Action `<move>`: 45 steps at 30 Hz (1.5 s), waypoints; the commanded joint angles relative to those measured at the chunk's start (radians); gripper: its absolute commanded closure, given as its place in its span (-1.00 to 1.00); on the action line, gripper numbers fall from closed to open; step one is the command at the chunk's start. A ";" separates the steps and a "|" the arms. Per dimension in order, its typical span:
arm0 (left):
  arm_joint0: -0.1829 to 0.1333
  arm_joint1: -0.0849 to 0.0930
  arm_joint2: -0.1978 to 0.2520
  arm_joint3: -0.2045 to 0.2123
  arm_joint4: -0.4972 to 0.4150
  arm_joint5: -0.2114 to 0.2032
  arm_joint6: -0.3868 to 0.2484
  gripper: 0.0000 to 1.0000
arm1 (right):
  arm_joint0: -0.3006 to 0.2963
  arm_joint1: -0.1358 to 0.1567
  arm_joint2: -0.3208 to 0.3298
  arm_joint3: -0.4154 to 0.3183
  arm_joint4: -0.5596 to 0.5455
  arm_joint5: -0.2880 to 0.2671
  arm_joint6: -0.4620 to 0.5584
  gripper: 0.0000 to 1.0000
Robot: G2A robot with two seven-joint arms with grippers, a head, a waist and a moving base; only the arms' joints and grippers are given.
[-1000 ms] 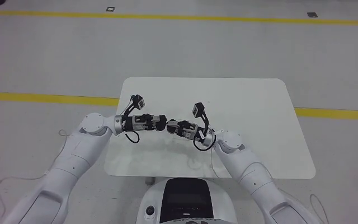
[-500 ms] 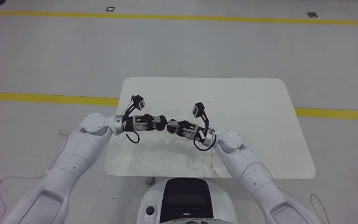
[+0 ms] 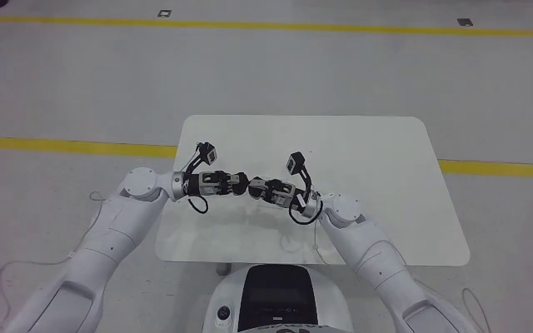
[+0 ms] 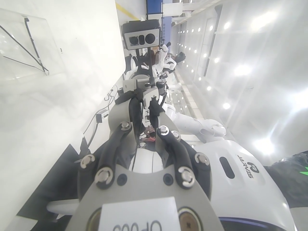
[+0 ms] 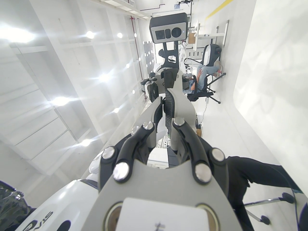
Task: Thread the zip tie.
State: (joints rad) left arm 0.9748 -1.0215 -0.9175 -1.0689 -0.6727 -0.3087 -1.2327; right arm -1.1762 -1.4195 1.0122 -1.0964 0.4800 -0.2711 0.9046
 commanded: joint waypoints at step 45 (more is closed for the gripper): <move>-0.005 -0.003 0.004 0.011 0.009 -0.006 -0.003 1.00 | 0.003 0.010 -0.018 -0.002 0.018 0.006 -0.005 -0.20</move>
State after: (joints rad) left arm 0.9701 -1.0244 -0.9128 -1.0573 -0.6637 -0.3147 -1.2351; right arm -1.1732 -1.4093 0.9944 -1.0988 0.4969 -0.2643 0.9006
